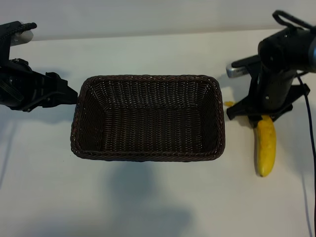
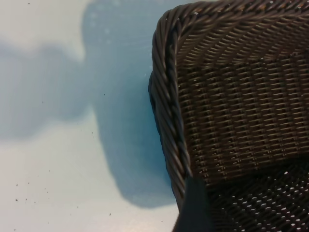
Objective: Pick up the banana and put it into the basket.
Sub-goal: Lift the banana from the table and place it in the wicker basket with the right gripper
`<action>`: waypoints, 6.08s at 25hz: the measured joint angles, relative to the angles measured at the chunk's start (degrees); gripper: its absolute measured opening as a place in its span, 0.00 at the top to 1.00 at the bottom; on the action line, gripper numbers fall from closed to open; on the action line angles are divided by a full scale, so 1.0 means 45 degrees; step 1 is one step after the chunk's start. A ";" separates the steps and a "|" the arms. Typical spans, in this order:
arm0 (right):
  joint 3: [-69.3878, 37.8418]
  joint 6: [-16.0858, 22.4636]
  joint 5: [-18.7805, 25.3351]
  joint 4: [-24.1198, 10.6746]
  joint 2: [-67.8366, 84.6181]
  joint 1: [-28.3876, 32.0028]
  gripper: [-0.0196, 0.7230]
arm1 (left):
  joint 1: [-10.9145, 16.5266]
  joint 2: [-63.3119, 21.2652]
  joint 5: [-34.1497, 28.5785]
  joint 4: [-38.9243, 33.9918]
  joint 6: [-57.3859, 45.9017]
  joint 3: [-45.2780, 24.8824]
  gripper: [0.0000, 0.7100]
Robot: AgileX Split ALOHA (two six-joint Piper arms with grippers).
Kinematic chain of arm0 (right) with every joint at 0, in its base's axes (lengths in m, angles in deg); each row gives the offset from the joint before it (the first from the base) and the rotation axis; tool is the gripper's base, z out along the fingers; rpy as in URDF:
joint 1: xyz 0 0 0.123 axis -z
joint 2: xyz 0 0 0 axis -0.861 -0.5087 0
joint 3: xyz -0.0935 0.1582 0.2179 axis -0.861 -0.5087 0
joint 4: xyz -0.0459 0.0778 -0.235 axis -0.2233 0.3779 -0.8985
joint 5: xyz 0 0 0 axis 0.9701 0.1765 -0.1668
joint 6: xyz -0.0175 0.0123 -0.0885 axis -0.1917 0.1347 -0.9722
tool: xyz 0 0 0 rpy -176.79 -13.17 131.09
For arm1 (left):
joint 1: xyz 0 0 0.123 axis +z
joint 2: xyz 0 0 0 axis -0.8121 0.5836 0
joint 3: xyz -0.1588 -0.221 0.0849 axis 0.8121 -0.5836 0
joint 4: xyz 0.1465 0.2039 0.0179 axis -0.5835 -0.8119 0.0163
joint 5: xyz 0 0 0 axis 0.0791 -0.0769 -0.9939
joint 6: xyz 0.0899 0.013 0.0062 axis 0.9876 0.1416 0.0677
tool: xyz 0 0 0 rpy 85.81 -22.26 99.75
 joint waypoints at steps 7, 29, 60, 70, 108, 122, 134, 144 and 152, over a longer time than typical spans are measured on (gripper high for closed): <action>0.1190 0.0361 0.1121 -0.1375 0.1289 0.0003 0.39 | 0.0000 0.0000 -0.0015 0.0012 0.0000 0.0000 0.16; 0.2483 -0.2783 0.2222 0.2982 0.2969 -0.0289 0.39 | 0.0000 0.0000 -0.0007 0.0329 0.0013 0.0000 0.16; 0.3734 -1.1109 0.0412 0.3100 0.1668 -0.3974 0.39 | 0.0000 0.0000 0.0016 0.0599 0.0032 0.0000 0.16; 0.3734 -1.3818 0.0090 0.5028 0.1668 -0.3974 0.39 | 0.0000 0.0000 0.0016 0.0621 0.0032 0.0000 0.16; 0.3776 -1.4508 -0.1834 0.5662 -0.0517 -0.5008 0.39 | 0.0000 0.0000 0.0027 0.0636 0.0032 0.0000 0.16; 0.3776 -1.4523 -0.2251 0.6005 -0.1278 -0.5008 0.39 | 0.0000 0.0000 0.0027 0.0636 0.0056 0.0000 0.16; 0.3776 -1.4524 -0.2500 0.6043 -0.1278 -0.5008 0.39 | 0.0000 0.0000 0.0038 0.0636 0.0056 0.0000 0.16; 0.3776 -1.3956 -0.2556 0.6043 -0.1278 -0.5008 0.02 | 0.0000 0.0000 0.0062 0.0636 0.0056 0.0000 0.16; 0.3776 -1.3064 -0.2698 0.5791 -0.1278 -0.5008 0.03 | 0.0000 0.0000 0.0075 0.0636 0.0225 0.0000 0.16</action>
